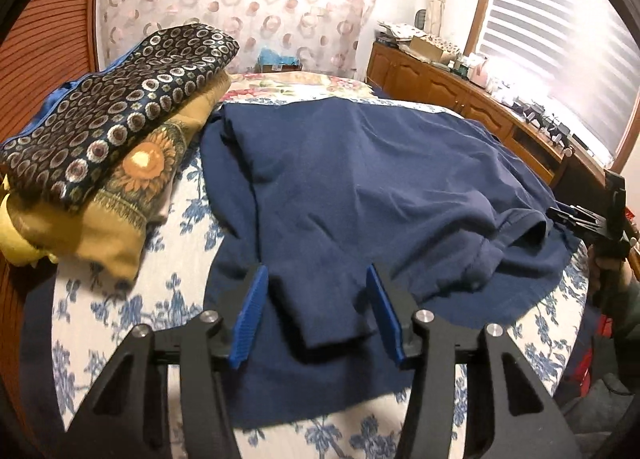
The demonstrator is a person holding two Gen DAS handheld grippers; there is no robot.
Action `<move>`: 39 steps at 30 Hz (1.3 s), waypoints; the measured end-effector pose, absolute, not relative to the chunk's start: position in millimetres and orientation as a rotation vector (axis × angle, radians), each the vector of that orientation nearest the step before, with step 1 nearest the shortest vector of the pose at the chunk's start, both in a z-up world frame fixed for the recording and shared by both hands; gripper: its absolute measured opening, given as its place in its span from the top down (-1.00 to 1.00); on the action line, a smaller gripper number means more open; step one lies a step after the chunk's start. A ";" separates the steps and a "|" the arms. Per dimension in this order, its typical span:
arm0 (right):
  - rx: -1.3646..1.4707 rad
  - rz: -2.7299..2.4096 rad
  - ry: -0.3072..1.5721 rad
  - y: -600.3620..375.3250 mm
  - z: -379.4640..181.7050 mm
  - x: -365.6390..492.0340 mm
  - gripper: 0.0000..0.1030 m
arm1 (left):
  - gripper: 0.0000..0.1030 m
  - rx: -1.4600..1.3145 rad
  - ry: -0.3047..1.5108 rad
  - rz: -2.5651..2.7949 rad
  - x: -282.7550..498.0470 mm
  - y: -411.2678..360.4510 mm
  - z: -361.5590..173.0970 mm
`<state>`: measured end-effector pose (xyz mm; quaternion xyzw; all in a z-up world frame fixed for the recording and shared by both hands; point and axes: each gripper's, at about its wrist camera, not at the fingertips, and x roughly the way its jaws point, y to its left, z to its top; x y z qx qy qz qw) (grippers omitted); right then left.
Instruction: Fold small clothes
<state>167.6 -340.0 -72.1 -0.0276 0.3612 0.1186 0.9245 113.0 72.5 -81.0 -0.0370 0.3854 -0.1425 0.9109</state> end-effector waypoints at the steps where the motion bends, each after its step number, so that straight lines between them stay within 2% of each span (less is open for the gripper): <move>1: -0.056 0.243 0.741 -340.0 -72.1 167.6 0.09 | 0.03 -0.072 0.805 -0.286 113.4 72.4 -83.1; 6: -0.064 0.242 0.739 -339.5 -72.0 167.5 0.09 | 0.04 -0.050 0.839 -0.260 118.2 67.7 -93.6; 8: -0.077 0.236 0.744 -338.1 -70.8 168.0 0.10 | 0.50 -0.046 0.840 -0.277 117.7 65.4 -94.4; 9: -0.078 0.233 0.749 -337.9 -69.6 168.9 0.21 | 0.57 -0.044 0.837 -0.283 117.1 64.2 -93.9; 10: -0.082 0.238 0.755 -337.6 -67.6 169.9 0.43 | 0.67 -0.041 0.825 -0.285 115.7 63.3 -92.1; 11: -0.071 0.269 0.770 -337.2 -65.2 171.2 0.74 | 0.81 -0.040 0.820 -0.288 115.0 63.0 -90.7; 14: -0.082 0.291 0.771 -333.2 -57.3 171.0 0.92 | 0.90 -0.052 0.790 -0.301 110.6 62.7 -80.5; 26: -0.021 0.344 0.631 -350.0 12.1 137.4 0.95 | 0.92 -0.102 0.672 -0.307 89.6 75.8 -32.1; 31: -0.061 0.293 0.678 -349.9 -0.5 138.0 0.94 | 0.91 -0.092 0.740 -0.259 100.4 83.4 -50.8; 32: -0.081 0.272 0.703 -347.2 -9.7 142.2 0.94 | 0.84 -0.088 0.750 -0.256 100.0 81.8 -54.4; 34: -0.092 0.251 0.737 -342.7 -22.8 144.6 0.85 | 0.80 -0.079 0.765 -0.262 98.5 79.2 -61.1; 37: -0.078 0.258 0.753 -339.6 -30.1 147.7 0.74 | 0.59 -0.070 0.781 -0.256 95.9 79.8 -66.5; 39: -0.079 0.250 0.751 -339.4 -31.0 146.0 0.39 | 0.44 -0.068 0.791 -0.249 94.2 82.4 -68.8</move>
